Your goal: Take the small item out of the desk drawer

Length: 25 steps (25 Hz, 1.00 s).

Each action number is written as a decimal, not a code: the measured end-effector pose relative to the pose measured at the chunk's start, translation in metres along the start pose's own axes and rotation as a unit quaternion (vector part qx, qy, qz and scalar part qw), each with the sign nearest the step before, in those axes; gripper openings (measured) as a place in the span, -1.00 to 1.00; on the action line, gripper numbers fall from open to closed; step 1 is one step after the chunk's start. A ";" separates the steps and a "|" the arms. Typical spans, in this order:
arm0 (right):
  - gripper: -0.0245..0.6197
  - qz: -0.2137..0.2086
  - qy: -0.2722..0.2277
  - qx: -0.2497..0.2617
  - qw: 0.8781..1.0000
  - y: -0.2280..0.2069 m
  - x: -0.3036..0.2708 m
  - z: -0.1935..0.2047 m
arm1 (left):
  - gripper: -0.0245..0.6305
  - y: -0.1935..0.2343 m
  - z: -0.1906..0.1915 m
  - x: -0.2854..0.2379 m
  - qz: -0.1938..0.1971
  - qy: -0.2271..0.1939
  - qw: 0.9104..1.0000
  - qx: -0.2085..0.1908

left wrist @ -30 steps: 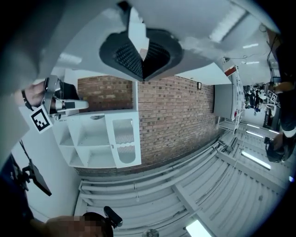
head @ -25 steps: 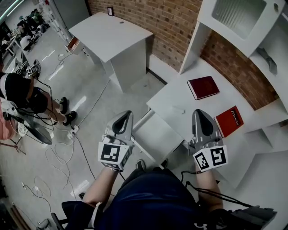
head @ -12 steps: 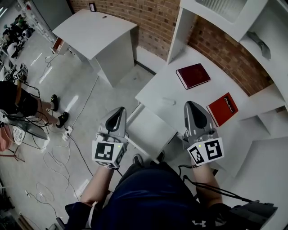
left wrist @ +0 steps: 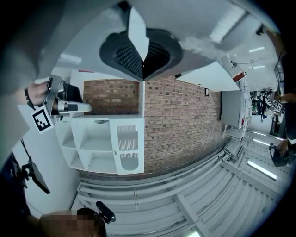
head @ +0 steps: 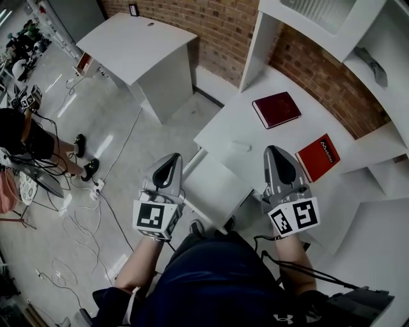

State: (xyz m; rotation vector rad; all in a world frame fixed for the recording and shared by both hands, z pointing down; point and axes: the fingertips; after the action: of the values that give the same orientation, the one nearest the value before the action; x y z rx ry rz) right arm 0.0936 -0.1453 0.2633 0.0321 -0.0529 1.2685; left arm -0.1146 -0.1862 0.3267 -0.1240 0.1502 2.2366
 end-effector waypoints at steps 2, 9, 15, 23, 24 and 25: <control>-0.92 0.000 0.001 0.000 1.000 0.000 0.000 0.001 | -0.92 0.000 0.000 0.000 -0.001 0.000 1.000 0.000; -0.92 0.001 0.002 -0.001 1.000 0.000 0.000 0.001 | -0.92 0.000 -0.002 0.000 0.000 -0.001 1.000 0.001; -0.92 0.002 0.004 -0.005 1.000 -0.003 0.000 0.003 | -0.92 -0.002 -0.005 -0.002 -0.002 0.000 1.000 0.004; -0.92 -0.001 0.005 -0.002 1.000 -0.001 0.001 0.003 | -0.92 -0.002 -0.004 0.000 0.002 -0.004 1.000 0.004; -0.92 -0.001 0.006 -0.001 1.000 -0.001 0.001 0.003 | -0.92 -0.002 -0.004 0.001 0.003 -0.005 1.000 0.004; -0.92 -0.001 0.006 -0.001 1.000 -0.001 0.001 0.003 | -0.92 -0.002 -0.004 0.000 0.003 -0.004 1.000 0.004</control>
State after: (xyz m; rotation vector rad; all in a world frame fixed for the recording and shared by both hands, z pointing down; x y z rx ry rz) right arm 0.0945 -0.1450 0.2666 0.0221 -0.0432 1.2665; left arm -0.1132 -0.1853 0.3221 -0.1092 0.1554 2.2422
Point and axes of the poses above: the fingertips, and each gripper's own axes: x backward along the fingers, y to its left, z out of its underside, and after that the axes turned 4 degrees about x, right-handed
